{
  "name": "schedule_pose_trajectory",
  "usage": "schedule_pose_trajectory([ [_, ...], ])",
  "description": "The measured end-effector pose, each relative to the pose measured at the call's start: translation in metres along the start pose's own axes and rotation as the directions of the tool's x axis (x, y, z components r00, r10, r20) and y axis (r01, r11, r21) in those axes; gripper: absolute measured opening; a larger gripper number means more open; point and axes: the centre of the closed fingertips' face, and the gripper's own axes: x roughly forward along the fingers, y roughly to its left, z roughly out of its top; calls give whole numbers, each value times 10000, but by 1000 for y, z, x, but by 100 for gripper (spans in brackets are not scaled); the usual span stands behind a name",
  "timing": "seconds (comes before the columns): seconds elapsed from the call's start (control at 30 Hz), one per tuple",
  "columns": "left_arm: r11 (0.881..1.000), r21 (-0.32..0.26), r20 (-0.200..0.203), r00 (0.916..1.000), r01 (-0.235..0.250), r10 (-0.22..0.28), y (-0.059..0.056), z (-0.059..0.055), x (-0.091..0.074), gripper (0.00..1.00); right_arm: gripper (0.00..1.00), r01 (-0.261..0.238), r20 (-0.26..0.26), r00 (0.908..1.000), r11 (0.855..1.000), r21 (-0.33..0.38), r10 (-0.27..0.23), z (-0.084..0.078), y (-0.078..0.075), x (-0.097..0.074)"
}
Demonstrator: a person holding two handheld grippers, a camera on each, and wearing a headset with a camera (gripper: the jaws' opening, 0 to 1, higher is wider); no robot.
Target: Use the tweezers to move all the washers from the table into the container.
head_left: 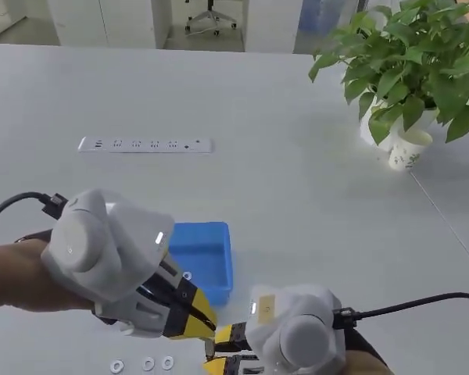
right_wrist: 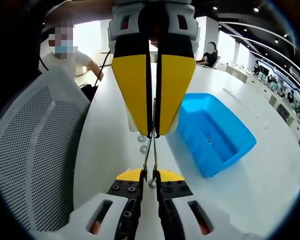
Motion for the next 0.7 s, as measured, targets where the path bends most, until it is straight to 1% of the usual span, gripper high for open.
schedule_pose_trajectory([
  [0.43,9999,78,-23,9999,152,-152,0,2,3,4,12,24,11,10000,10000,85,-24,-2,0,-1],
  [0.5,9998,78,-85,9998,200,-200,0,0,4,4,12,19,-22,10000,9999,108,-19,-3,1,0],
  [0.7,9996,124,-62,9997,239,-238,0,1,5,4,12,69,51,10000,9998,199,-70,-4,0,0],
])
